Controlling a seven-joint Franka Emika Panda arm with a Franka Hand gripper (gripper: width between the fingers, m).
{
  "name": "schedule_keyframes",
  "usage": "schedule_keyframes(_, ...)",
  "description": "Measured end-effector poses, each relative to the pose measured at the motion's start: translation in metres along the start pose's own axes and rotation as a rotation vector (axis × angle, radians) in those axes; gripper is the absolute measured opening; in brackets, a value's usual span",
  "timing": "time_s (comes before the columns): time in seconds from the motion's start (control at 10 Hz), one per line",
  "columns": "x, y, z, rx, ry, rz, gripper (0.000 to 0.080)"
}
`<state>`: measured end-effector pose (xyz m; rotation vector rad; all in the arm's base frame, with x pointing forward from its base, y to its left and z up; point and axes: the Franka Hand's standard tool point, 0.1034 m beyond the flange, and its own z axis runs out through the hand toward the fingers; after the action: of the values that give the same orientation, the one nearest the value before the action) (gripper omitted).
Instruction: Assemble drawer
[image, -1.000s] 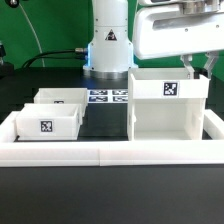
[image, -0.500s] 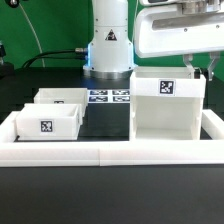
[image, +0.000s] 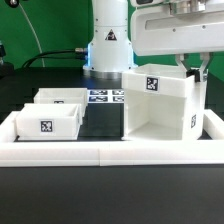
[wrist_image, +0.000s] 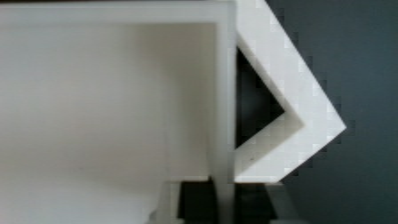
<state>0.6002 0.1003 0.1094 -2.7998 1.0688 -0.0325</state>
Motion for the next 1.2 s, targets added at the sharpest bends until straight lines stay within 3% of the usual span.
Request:
schedule_keyframes(0.4,-0.0006,0.0013,0.0005,0.012,-0.014,0.231,0.0038)
schedule_keyframes(0.8,0.0061,0.0071,-0.0005,0.055,-0.021,0.665,0.0038)
schedule_keyframes(1.2,0.0068,0.0067,-0.0010,0.064,-0.040,0.858,0.0038)
